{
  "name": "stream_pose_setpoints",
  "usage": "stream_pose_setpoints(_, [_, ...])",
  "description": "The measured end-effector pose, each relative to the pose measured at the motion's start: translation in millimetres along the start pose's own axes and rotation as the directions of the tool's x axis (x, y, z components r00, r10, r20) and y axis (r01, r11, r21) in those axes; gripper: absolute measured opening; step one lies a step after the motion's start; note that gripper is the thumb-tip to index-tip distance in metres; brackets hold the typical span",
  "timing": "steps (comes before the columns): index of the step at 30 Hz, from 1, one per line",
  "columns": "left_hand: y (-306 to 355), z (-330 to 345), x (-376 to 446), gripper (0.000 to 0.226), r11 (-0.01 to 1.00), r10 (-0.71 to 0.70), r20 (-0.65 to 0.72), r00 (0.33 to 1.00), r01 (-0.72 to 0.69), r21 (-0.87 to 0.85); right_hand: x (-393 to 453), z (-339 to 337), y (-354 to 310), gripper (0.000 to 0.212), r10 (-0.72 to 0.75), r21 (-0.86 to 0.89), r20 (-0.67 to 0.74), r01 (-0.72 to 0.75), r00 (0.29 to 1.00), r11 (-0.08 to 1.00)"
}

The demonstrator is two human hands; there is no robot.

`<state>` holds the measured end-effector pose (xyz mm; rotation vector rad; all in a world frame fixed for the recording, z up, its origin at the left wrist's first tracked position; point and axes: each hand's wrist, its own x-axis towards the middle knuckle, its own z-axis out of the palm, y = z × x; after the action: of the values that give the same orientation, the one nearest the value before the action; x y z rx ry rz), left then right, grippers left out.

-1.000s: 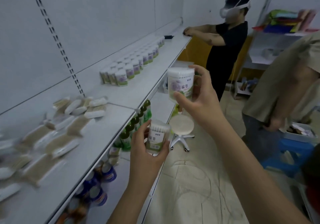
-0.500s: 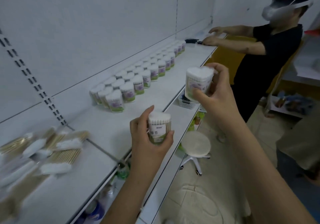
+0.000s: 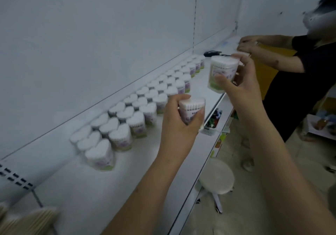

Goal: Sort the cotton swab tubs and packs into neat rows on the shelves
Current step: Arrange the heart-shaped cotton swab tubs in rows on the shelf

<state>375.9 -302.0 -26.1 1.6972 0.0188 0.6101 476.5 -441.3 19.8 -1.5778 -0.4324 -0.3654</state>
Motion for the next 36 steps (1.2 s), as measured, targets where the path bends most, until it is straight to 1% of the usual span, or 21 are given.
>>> stream_pose_setpoints(4, [-22.1, 22.6, 39.4, 0.039, 0.996, -0.053, -0.028, 0.998, 0.055, 0.070, 52.6, 2.1, 41.8, 0.052, 0.031, 0.017, 0.007, -0.031, 0.999, 0.999])
stream_pose_setpoints(6, [-33.1, 36.3, 58.1, 0.042, 0.982, -0.038, -0.056, 0.998, 0.048, 0.181, 80.8, 0.5, 66.5, 0.052, 0.042, 0.000, 0.039, -0.042, 0.998, 0.999])
stream_pose_setpoints(8, [-43.1, 51.1, 79.9, 0.044, 0.937, 0.002, -0.100, 0.995, 0.033, 0.348, 108.5, -2.8, 92.7, 0.050, 0.064, -0.011, 0.083, -0.063, 0.994, 0.998])
stream_pose_setpoints(9, [-47.5, 59.4, 91.9, 0.045, 0.918, 0.025, -0.117, 0.993, 0.024, 0.396, 122.6, -5.2, 106.9, 0.049, 0.076, -0.023, 0.107, -0.074, 0.991, 0.997])
stream_pose_setpoints(11, [-58.1, 77.0, 118.0, 0.047, 0.891, 0.070, -0.113, 0.991, -0.011, 0.453, 149.7, -9.9, 134.1, 0.049, 0.090, -0.065, 0.153, -0.080, 0.984, 0.995])
stream_pose_setpoints(13, [-69.9, 96.7, 143.3, 0.051, 0.852, 0.093, -0.084, 0.992, -0.036, 0.522, 175.9, -13.6, 159.4, 0.049, 0.079, -0.121, 0.195, -0.056, 0.978, 0.991])
stream_pose_setpoints(16, [-88.0, 123.9, 179.3, 0.043, 0.802, 0.093, -0.061, 0.994, -0.039, 0.596, 213.7, -16.3, 194.5, 0.051, 0.060, -0.188, 0.257, -0.011, 0.965, 0.982])
stream_pose_setpoints(18, [-96.9, 138.4, 200.1, 0.042, 0.767, 0.077, -0.048, 0.996, -0.029, 0.640, 235.2, -16.1, 213.9, 0.053, 0.080, -0.195, 0.306, -0.019, 0.949, 0.981])
stream_pose_setpoints(20, [-103.6, 149.9, 218.3, 0.052, 0.722, 0.084, -0.049, 0.995, -0.027, 0.692, 252.5, -14.8, 230.4, 0.055, 0.102, -0.195, 0.351, -0.034, 0.931, 0.980])
stream_pose_setpoints(22, [-109.5, 156.8, 233.6, 0.061, 0.685, 0.095, -0.079, 0.992, -0.008, 0.728, 264.9, -12.1, 244.2, 0.053, 0.122, -0.174, 0.384, -0.058, 0.915, 0.983])
stream_pose_setpoints(24, [-117.5, 160.3, 247.6, 0.055, 0.613, 0.176, -0.097, 0.979, -0.032, 0.789, 272.3, -7.7, 257.2, 0.053, 0.135, -0.157, 0.420, -0.075, 0.898, 0.985])
stream_pose_setpoints(26, [-131.9, 161.0, 260.1, 0.044, 0.464, 0.266, -0.081, 0.961, -0.054, 0.884, 274.1, -3.1, 271.8, 0.059, 0.148, -0.153, 0.464, -0.085, 0.874, 0.984])
stream_pose_setpoints(27, [-140.0, 160.9, 265.5, 0.042, 0.377, 0.284, -0.075, 0.956, -0.040, 0.925, 273.0, -1.0, 279.0, 0.062, 0.146, -0.148, 0.483, -0.083, 0.863, 0.985])
stream_pose_setpoints(29, [-153.9, 161.1, 273.6, 0.041, 0.230, 0.288, -0.082, 0.954, 0.014, 0.973, 270.5, 2.5, 291.6, 0.062, 0.125, -0.145, 0.502, -0.060, 0.856, 0.988])
stream_pose_setpoints(31, [-161.0, 161.4, 279.6, 0.040, 0.134, 0.303, -0.095, 0.948, 0.057, 0.989, 270.1, 5.2, 298.7, 0.058, 0.101, -0.161, 0.512, -0.020, 0.853, 0.987])
stream_pose_setpoints(32, [-162.3, 161.1, 282.4, 0.041, 0.105, 0.312, -0.095, 0.945, 0.066, 0.992, 270.3, 5.8, 300.9, 0.058, 0.092, -0.174, 0.519, 0.000, 0.850, 0.985])
stream_pose_setpoints(34, [-162.8, 161.5, 286.2, 0.046, 0.083, 0.307, -0.086, 0.948, 0.063, 0.995, 270.7, 5.7, 303.6, 0.059, 0.075, -0.189, 0.530, 0.031, 0.845, 0.981])
stream_pose_setpoints(36, [-162.1, 160.5, 287.1, 0.053, 0.118, 0.295, -0.084, 0.952, 0.050, 0.992, 270.4, 5.4, 305.2, 0.061, 0.054, -0.193, 0.546, 0.062, 0.836, 0.979])
